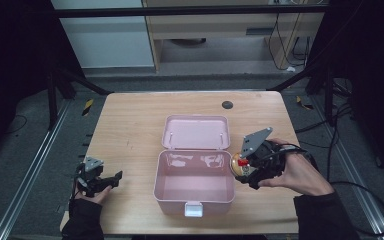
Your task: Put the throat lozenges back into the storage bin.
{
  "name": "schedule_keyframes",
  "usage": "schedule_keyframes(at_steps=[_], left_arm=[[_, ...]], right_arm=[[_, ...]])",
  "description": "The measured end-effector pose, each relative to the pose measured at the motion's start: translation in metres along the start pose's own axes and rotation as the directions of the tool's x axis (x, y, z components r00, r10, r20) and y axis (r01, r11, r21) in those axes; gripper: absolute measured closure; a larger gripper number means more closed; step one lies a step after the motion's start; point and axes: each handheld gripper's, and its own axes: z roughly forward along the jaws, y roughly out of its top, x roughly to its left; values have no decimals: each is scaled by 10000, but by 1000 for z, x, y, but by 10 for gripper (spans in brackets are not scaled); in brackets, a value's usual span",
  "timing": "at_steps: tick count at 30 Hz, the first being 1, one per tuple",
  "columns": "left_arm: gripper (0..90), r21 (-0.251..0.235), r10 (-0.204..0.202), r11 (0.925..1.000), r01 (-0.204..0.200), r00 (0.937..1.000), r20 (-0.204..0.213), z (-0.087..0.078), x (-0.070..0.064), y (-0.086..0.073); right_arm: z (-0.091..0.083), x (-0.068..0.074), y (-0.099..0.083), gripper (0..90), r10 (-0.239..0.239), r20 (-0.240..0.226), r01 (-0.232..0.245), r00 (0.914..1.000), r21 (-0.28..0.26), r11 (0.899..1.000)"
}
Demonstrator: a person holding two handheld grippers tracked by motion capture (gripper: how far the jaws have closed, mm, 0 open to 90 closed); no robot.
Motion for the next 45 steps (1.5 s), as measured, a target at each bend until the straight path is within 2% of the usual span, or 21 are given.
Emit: schedule_keyframes(at_steps=[7, 24, 31, 40, 45], left_arm=[[214, -4, -10, 10000, 10, 10000, -1, 0, 0, 0], [214, -33, -11, 10000, 11, 10000, 0, -1, 0, 0], [215, -39, 24, 10000, -24, 10000, -59, -1, 0, 0], [214, -67, 42, 10000, -43, 9999, -102, -1, 1, 0], [214, -93, 41, 9999, -42, 9999, -105, -2, 1, 0]], right_arm=[[10, -1, 11, 207, -43, -159, 42, 9999, -96, 9999], [34, 2, 30, 207, -246, -368, 248, 9990, 59, 9997], [44, 5, 32, 207, -399, -396, 405, 9984, 158, 9991], [59, 7, 27, 207, -381, -639, 397, 9972, 239, 9989], [65, 10, 27, 207, -520, -746, 546, 9959, 334, 9979]])
